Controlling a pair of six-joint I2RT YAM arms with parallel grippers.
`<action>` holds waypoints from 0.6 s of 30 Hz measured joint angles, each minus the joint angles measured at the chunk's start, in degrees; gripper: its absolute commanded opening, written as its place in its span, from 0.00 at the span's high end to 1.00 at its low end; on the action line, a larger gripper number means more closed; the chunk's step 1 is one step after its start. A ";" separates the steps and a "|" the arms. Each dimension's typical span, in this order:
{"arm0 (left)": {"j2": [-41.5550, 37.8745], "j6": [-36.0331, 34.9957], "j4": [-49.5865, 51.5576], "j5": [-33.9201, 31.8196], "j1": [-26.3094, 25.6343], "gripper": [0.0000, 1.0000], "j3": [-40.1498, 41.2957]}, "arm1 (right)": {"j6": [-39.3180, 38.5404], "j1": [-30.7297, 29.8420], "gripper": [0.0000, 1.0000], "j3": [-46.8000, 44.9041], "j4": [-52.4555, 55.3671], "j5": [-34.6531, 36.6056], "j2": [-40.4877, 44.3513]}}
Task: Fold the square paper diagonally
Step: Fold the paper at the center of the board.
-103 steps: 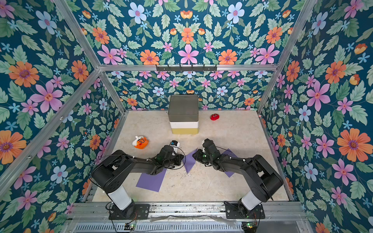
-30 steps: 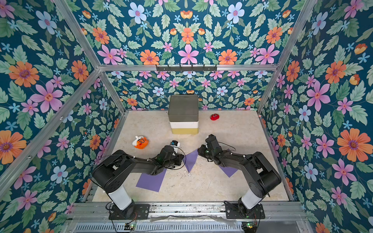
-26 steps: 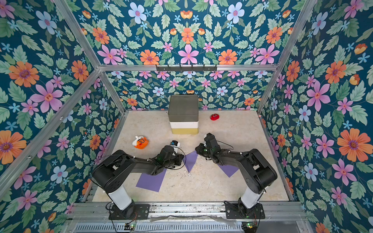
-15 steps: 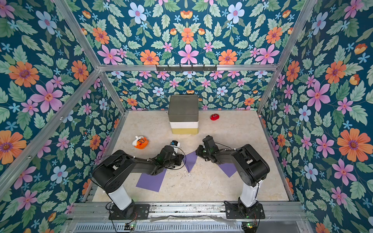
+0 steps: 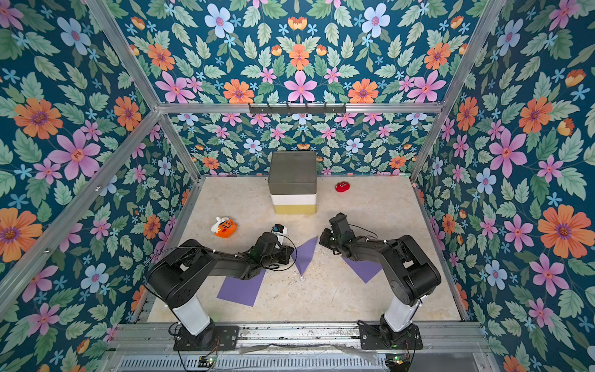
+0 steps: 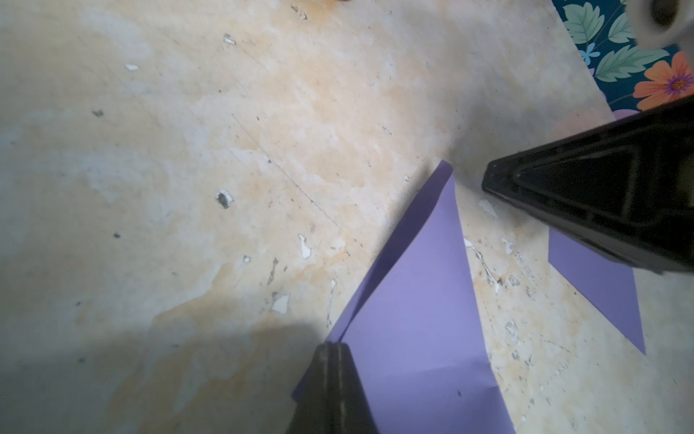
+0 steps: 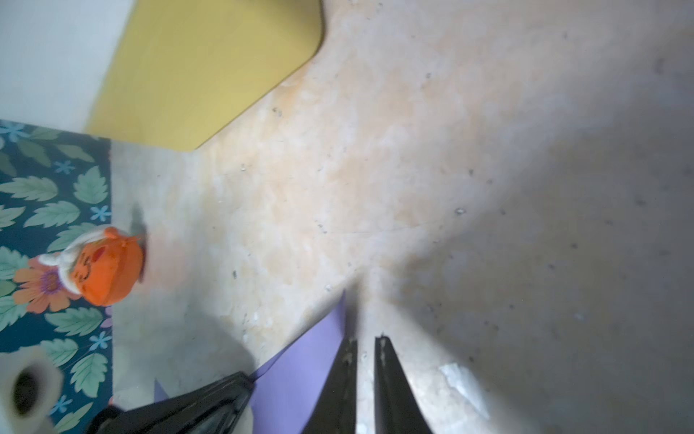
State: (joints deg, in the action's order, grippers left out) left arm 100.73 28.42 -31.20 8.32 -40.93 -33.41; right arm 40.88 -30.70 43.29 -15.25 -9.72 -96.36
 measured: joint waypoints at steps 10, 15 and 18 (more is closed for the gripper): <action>0.00 0.00 -0.02 -0.09 -0.07 1.00 0.00 | 0.04 -2.86 0.85 3.10 -2.73 -3.93 -3.45; 0.00 0.00 -0.02 -0.11 -0.07 1.00 0.00 | 0.09 -2.40 0.86 4.24 -2.62 -3.58 -6.32; 0.00 0.00 -0.02 -0.11 -0.07 1.00 0.00 | 0.22 -1.73 0.86 3.56 -2.67 -3.28 -7.15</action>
State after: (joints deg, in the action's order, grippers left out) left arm 100.73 28.42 -31.22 8.21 -40.99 -33.41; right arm 41.10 -32.42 46.85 -17.91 -12.99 -103.50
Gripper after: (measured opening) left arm 0.074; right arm 0.139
